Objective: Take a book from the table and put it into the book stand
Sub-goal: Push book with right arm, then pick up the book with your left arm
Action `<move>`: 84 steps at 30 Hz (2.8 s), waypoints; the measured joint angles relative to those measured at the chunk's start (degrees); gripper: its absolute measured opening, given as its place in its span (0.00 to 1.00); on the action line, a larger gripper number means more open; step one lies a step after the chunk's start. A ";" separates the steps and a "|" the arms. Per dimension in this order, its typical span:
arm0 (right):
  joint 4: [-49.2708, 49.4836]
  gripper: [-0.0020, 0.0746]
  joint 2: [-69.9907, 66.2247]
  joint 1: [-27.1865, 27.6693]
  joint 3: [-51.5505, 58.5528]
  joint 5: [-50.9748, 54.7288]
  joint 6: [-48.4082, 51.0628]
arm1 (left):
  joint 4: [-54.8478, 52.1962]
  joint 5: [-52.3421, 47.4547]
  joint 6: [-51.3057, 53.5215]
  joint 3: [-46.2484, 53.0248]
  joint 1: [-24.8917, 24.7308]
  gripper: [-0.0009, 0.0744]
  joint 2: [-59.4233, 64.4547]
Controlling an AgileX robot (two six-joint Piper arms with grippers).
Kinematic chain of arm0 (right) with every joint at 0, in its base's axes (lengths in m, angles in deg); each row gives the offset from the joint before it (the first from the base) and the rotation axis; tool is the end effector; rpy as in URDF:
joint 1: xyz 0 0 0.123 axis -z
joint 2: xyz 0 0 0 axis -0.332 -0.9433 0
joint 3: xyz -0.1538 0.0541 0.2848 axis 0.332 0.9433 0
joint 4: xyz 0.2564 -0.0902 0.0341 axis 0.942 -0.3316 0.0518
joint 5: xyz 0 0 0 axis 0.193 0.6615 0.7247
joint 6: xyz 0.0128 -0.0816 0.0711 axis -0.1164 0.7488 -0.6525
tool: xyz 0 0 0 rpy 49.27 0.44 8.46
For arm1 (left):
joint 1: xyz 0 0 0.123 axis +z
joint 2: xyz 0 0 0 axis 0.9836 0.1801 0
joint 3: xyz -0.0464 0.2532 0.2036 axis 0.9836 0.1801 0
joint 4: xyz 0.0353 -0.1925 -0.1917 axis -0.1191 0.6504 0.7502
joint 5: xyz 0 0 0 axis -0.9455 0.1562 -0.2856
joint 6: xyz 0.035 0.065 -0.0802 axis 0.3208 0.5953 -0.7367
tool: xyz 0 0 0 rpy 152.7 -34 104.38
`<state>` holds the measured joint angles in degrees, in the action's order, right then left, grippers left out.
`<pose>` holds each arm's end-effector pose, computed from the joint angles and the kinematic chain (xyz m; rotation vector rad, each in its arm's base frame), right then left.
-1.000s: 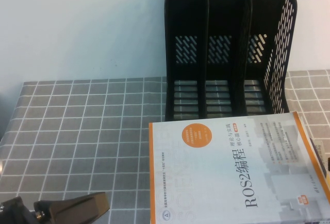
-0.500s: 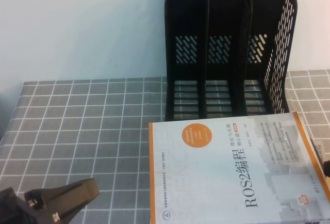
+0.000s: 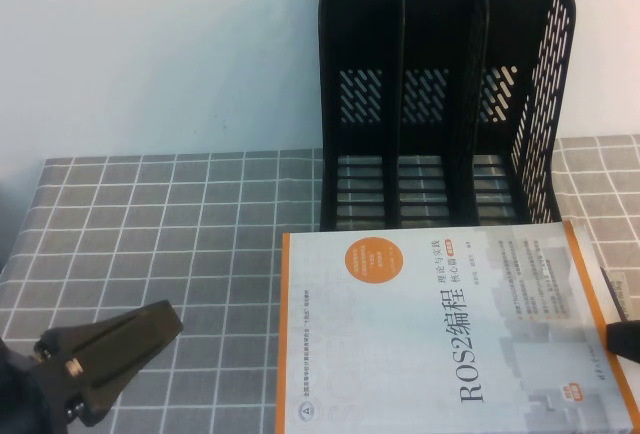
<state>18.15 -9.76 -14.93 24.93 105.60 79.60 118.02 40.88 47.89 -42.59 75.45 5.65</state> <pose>0.1917 0.0469 0.2352 -0.2577 2.3385 0.6565 0.1157 -0.0748 0.3006 -0.3044 1.8706 -1.2878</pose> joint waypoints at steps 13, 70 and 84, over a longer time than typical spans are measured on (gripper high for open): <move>-0.99 0.02 -1.71 0.00 -2.53 -6.98 0.12 | 1.64 -0.26 -4.27 0.00 0.00 0.01 0.32; 8.46 0.02 -8.05 -7.88 -2.82 -8.91 2.60 | -15.09 -30.55 -0.16 -29.49 7.43 0.35 39.62; 9.43 0.02 -8.14 -7.88 -2.82 -8.23 2.73 | -20.08 -30.44 1.48 -29.64 10.35 0.82 50.54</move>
<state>27.58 -17.90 -22.80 22.11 97.37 82.33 97.95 10.44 49.37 -72.23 85.80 56.19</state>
